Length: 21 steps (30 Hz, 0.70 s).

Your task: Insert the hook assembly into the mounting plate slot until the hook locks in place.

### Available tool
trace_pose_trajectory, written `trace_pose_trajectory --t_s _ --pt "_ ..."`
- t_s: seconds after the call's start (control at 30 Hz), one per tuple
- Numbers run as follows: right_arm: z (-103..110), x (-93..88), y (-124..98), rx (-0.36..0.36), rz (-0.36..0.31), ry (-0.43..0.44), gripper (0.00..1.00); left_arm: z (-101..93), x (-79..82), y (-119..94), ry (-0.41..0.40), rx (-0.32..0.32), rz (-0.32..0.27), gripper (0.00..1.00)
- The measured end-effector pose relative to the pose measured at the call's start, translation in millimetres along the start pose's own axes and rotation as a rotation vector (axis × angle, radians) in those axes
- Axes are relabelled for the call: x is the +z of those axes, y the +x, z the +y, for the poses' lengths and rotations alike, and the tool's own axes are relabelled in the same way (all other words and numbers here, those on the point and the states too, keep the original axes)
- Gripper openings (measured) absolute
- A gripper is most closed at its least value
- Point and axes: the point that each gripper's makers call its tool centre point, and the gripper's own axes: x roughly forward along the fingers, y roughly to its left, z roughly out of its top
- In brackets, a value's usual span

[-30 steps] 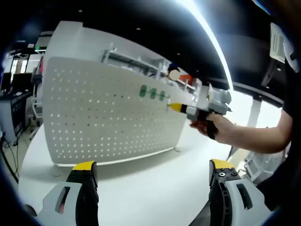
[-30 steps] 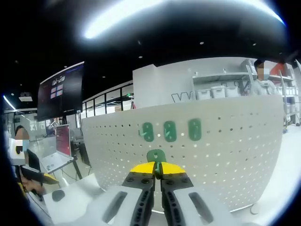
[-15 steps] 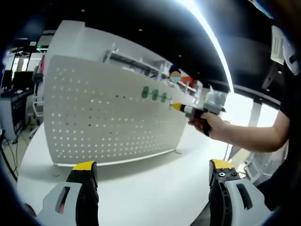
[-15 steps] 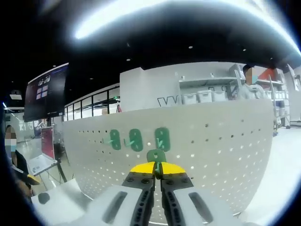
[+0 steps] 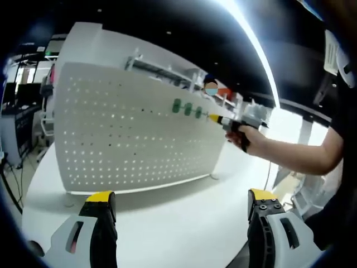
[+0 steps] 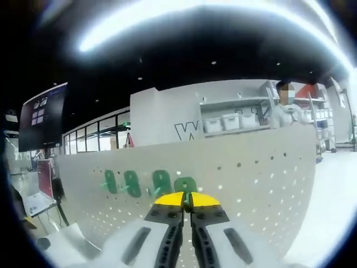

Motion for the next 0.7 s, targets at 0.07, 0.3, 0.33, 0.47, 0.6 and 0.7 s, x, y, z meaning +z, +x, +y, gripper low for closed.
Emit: trace_pose_trajectory --t_s 0.07,0.3,0.33,0.47,0.6,0.7 --pt "-3 2.1 4 -0.006 -0.008 -0.003 0.0 1.3 0.0 0 0.002 0.006 0.0 1.0" --pt "-11 7.6 10 -0.025 -0.027 0.0 0.0 5.0 -1.5 -1 -0.001 0.017 0.007 1.0" --pt "-11 8.2 11 -0.026 -0.029 0.0 0.0 5.6 -1.8 -1 -0.002 0.018 0.007 1.0" --pt "-11 7.6 11 -0.027 -0.029 -0.005 0.0 6.0 -2.4 0 -0.001 0.019 0.008 1.0" --pt "-12 6.1 12 -0.032 -0.029 -0.008 0.0 5.8 -1.9 2 -0.002 0.018 0.007 1.0" --pt "-12 3.9 16 -0.034 -0.025 -0.009 0.0 6.2 -1.6 2 0.0 0.019 0.006 1.0"
